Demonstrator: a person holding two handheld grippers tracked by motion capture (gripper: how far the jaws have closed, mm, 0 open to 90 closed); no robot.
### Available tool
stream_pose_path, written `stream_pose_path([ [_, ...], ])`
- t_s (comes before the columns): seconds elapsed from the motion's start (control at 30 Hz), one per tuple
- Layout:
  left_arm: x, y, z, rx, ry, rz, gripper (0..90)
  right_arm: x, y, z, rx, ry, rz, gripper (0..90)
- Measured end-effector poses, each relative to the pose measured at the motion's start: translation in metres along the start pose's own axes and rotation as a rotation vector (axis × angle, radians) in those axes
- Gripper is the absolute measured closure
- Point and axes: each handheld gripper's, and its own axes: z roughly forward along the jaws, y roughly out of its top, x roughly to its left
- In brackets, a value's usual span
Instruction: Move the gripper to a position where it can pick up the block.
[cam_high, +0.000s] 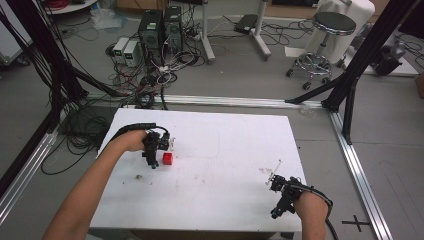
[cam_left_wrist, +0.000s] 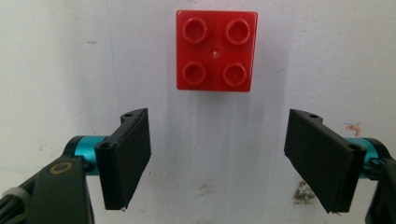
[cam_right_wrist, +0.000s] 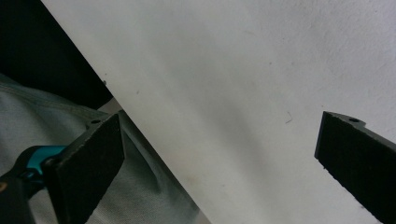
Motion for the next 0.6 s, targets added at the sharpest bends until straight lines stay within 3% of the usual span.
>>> stream_pose_path([
  [0.13, 0.000, 0.005, 0.005, -0.005, -0.016, 0.014, 23.2, 0.002, 0.002, 0.001, 0.004, 0.009, 0.012, 0.9],
  [0.23, 0.001, 0.009, 0.007, -0.011, -0.024, 0.025, 23.2, 0.001, 0.003, 0.001, 0.012, -0.007, -0.005, 1.0],
  [0.53, 0.004, 0.023, 0.007, -0.005, -0.019, 0.051, 23.2, 0.003, 0.003, 0.001, 0.008, 0.009, 0.008, 0.9],
  [0.6, 0.005, 0.025, 0.007, -0.001, -0.023, 0.056, 23.1, 0.001, 0.003, 0.001, 0.012, -0.008, -0.005, 0.9],
])
